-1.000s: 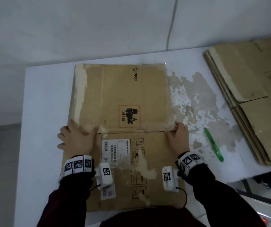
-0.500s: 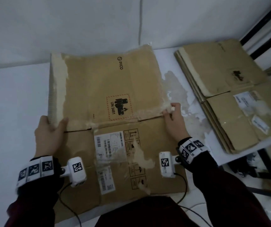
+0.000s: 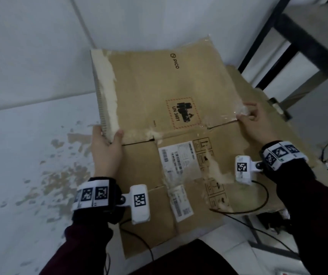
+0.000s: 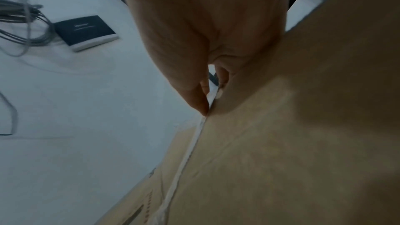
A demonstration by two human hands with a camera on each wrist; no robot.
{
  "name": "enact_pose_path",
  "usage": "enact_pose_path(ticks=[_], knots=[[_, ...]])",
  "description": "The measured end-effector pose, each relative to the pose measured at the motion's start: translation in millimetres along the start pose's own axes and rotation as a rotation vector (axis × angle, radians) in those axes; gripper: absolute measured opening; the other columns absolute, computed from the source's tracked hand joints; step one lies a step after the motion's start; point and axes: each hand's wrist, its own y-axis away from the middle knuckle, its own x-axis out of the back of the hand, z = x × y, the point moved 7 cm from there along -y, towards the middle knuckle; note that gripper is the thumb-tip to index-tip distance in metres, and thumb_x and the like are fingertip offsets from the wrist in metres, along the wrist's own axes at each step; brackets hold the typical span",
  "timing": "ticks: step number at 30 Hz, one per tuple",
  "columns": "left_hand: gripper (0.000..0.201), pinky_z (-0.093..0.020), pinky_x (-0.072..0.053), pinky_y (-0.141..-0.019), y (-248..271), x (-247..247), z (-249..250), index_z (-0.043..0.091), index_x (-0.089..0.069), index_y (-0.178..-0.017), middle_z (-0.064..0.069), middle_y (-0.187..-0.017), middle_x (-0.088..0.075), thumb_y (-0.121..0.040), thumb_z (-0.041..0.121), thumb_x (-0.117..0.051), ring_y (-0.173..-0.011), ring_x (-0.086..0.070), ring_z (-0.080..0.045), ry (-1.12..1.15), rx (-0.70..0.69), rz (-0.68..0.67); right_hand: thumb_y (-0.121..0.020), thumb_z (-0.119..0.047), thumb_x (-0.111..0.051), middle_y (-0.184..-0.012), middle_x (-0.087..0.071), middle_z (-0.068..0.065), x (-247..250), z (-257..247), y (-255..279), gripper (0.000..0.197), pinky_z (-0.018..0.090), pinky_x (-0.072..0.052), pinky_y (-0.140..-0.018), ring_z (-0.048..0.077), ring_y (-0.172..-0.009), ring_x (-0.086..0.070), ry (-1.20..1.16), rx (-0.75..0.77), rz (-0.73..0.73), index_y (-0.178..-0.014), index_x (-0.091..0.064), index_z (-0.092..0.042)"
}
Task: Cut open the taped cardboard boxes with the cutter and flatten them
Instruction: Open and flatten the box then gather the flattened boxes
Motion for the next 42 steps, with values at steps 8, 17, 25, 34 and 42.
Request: enact_pose_path(ticks=[8,17,25,34,42], knots=[[0.027,-0.019,-0.034,-0.069,27,-169,45,0.005,-0.049,-0.114,-0.005,-0.101,-0.056,-0.093,0.02,-0.059,-0.089,-0.051,-0.017,0.075,0.113,-0.056,-0.093,-0.02,-0.054,-0.133,-0.052,0.014,90,79,-101,0.045,0.039,-0.038,-0.099,0.033,-0.12,-0.05,0.253,-0.002,-0.124,-0.137,-0.044,-0.014],[0.035,-0.023,-0.038,-0.072,31,-260,21,0.0,-0.052,-0.116,-0.014,-0.11,-0.062,-0.09,0.022,-0.061,-0.091,-0.056,-0.022,0.001,0.24,-0.002,-0.091,-0.023,-0.059,-0.148,-0.037,0.014,101,181,-126,0.066,0.041,-0.031,-0.107,0.032,-0.133,-0.038,0.368,-0.217,-0.321,-0.147,-0.026,-0.015],[0.051,-0.049,-0.042,-0.096,40,-278,-4,-0.002,-0.05,-0.121,-0.022,-0.122,-0.054,-0.088,0.035,-0.06,-0.115,-0.049,-0.04,-0.16,0.274,0.034,-0.084,-0.056,-0.056,-0.139,-0.047,0.012,114,231,-122,0.074,0.046,-0.041,-0.1,0.035,-0.119,-0.05,0.298,-0.351,-0.302,-0.141,-0.036,-0.015],[0.067,-0.049,-0.02,-0.114,54,-277,-8,0.012,-0.03,-0.148,-0.009,-0.156,-0.025,-0.093,0.042,-0.054,-0.143,-0.023,-0.028,-0.283,0.25,-0.013,-0.075,-0.068,-0.057,-0.141,-0.045,0.014,109,237,-120,0.09,0.051,-0.039,-0.102,0.038,-0.121,-0.048,0.294,-0.388,-0.285,-0.144,-0.027,-0.019],[0.064,-0.025,-0.031,-0.104,70,-258,-7,0.009,-0.028,-0.149,-0.008,-0.146,-0.043,-0.095,0.028,-0.056,-0.132,-0.042,-0.023,-0.087,0.293,-0.056,-0.083,-0.05,-0.06,-0.146,-0.033,0.019,116,224,-112,0.08,0.055,-0.027,-0.107,0.041,-0.13,-0.034,0.405,-0.335,-0.105,-0.147,-0.022,-0.019]])
